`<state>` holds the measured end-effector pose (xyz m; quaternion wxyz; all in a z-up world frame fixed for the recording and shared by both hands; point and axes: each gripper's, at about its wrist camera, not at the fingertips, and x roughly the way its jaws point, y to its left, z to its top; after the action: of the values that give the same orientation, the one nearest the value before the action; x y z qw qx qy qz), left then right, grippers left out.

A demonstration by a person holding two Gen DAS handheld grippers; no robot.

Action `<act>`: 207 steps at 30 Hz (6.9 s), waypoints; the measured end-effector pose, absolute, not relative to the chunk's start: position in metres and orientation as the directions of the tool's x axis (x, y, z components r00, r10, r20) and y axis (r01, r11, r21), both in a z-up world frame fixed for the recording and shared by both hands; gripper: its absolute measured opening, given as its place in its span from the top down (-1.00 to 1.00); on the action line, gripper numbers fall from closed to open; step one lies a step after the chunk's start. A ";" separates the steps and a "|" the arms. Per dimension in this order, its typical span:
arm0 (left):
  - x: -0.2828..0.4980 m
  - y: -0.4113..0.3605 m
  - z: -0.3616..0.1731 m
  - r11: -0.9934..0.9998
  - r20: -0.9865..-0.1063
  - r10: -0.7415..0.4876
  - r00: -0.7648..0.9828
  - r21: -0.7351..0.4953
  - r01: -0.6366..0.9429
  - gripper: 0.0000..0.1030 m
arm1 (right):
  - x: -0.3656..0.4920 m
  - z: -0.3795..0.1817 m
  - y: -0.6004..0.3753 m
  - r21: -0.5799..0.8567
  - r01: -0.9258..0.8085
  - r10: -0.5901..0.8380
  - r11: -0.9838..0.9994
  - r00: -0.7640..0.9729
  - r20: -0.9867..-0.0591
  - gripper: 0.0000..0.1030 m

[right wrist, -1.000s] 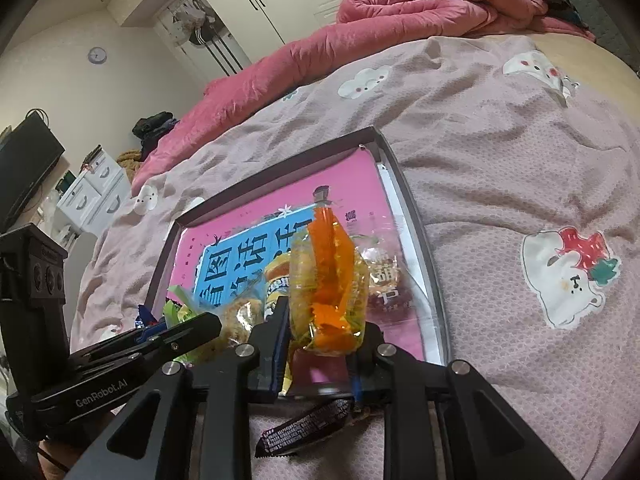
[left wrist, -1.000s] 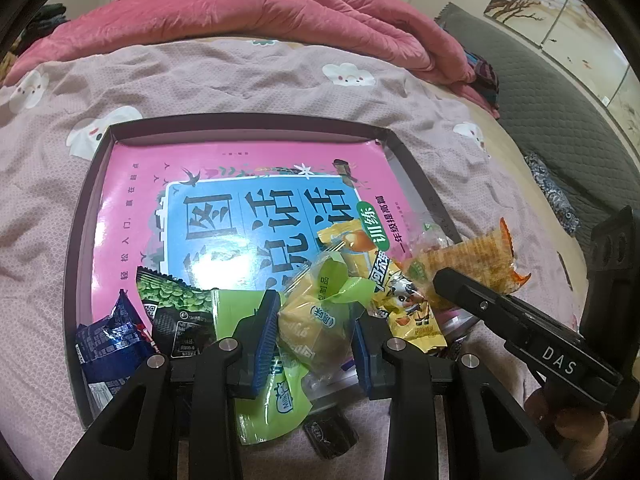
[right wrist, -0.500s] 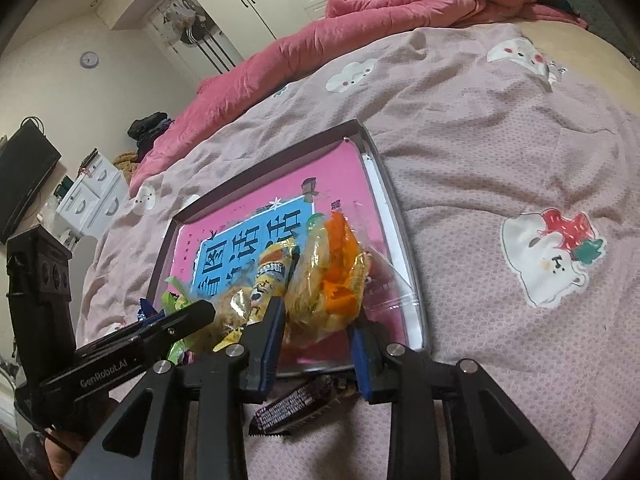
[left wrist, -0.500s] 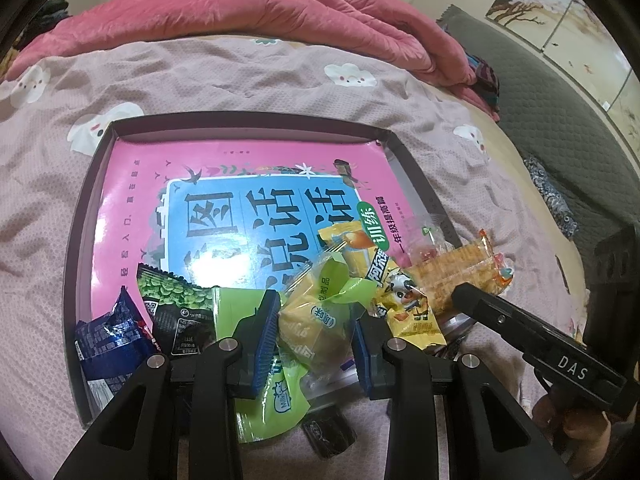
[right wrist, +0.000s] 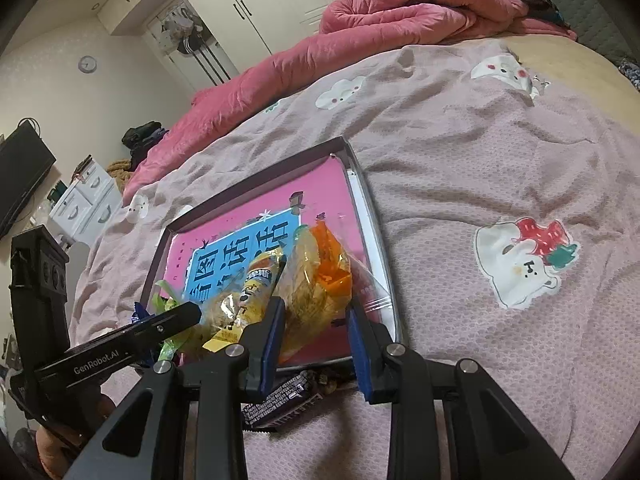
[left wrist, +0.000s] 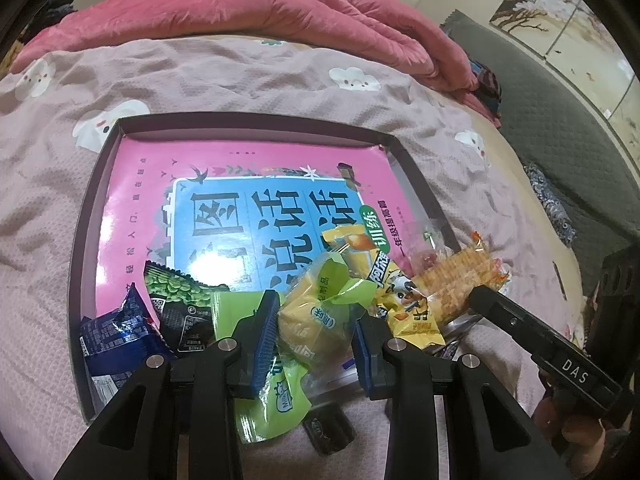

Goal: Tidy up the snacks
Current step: 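Lower the green bag and wafer pack into the tray and open both tools, then withdraw both open tools toward the Snickers bar and dark wrapped chocolate, then grasp the dark wrapped chocolate with the left tool while the right tool grasps the Snickers bar, then carry the chocolate and Snickers bar over the tray and release them with both tools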

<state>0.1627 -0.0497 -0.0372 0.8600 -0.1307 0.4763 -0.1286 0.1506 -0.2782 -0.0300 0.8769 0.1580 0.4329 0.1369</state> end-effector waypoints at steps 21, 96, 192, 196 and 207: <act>0.166 -0.044 -0.042 0.925 -0.783 -0.350 0.515 -0.374 0.062 0.14 | 0.147 -0.024 -0.283 0.399 -0.087 0.366 0.913 0.606 -0.707 0.36; 0.101 -0.041 0.014 0.955 -0.763 -0.289 0.579 -0.271 0.119 -0.45 | 0.101 0.007 -0.265 0.391 -0.185 0.418 0.901 0.606 -0.677 -0.22; 0.088 -0.071 -0.048 0.943 -0.827 -0.333 0.453 -0.280 0.182 0.32 | 0.110 -0.053 -0.268 0.624 -0.095 0.592 0.776 0.451 -0.668 0.67; 0.085 -0.064 -0.029 0.946 -0.805 -0.325 0.496 -0.271 0.181 0.32 | 0.109 -0.038 -0.267 0.621 -0.126 0.595 0.774 0.481 -0.644 0.67; 0.087 -0.047 -0.008 0.955 -0.781 -0.294 0.551 -0.261 0.140 0.32 | 0.119 -0.014 -0.255 0.619 -0.168 0.604 0.767 0.515 -0.609 0.67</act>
<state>0.0873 -0.0472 -0.0078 0.8767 -0.0841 0.4571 -0.1238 0.1192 -0.2552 -0.0138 0.8334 0.2506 0.4348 0.2317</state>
